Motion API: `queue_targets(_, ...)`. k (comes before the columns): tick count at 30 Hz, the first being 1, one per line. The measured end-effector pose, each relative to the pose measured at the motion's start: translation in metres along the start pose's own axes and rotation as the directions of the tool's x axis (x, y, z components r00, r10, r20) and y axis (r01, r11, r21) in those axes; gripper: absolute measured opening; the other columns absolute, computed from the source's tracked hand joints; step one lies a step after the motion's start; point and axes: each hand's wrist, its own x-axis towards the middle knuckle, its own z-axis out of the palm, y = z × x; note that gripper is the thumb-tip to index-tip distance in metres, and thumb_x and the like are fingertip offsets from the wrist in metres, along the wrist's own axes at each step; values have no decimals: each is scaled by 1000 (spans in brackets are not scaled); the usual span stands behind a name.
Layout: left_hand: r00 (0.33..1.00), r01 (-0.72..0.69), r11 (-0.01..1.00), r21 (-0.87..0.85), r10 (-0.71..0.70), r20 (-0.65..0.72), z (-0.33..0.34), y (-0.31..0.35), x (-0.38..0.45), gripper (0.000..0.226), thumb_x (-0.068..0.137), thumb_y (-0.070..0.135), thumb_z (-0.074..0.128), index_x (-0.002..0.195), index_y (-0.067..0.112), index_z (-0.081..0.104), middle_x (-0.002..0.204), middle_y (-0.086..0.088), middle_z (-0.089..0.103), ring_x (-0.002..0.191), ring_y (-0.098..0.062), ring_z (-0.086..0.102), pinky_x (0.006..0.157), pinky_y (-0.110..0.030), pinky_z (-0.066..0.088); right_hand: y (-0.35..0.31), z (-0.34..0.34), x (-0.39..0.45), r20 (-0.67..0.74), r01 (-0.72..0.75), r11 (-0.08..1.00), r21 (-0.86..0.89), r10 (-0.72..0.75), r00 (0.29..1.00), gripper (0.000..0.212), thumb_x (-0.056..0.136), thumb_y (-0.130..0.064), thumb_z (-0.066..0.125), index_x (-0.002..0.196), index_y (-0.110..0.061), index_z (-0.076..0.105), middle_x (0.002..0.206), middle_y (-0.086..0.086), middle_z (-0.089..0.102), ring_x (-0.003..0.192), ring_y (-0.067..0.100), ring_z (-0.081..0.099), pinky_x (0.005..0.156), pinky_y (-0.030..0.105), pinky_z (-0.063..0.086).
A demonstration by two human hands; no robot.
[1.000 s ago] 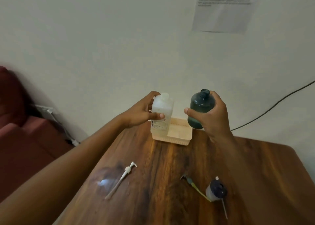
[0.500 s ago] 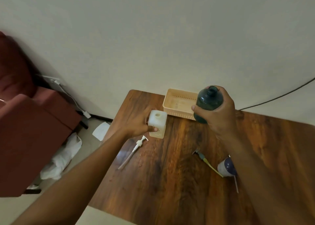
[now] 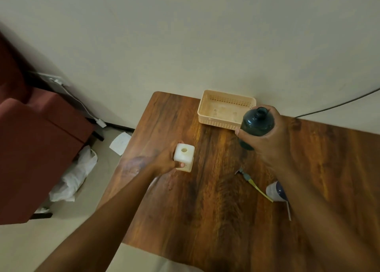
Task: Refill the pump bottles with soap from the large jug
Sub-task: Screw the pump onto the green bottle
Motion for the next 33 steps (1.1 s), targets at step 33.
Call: queue_targets(33, 973, -216, 963, 159, 225, -44, 31, 68, 30, 112, 72, 25, 93, 160, 27, 24, 163, -2, 30, 142, -12, 30, 110, -33, 32, 42, -62, -8, -99, -37, 997, 67, 44, 994, 66, 67, -22, 92, 123, -24, 56, 119, -9, 61, 110, 1, 57, 80, 7, 48)
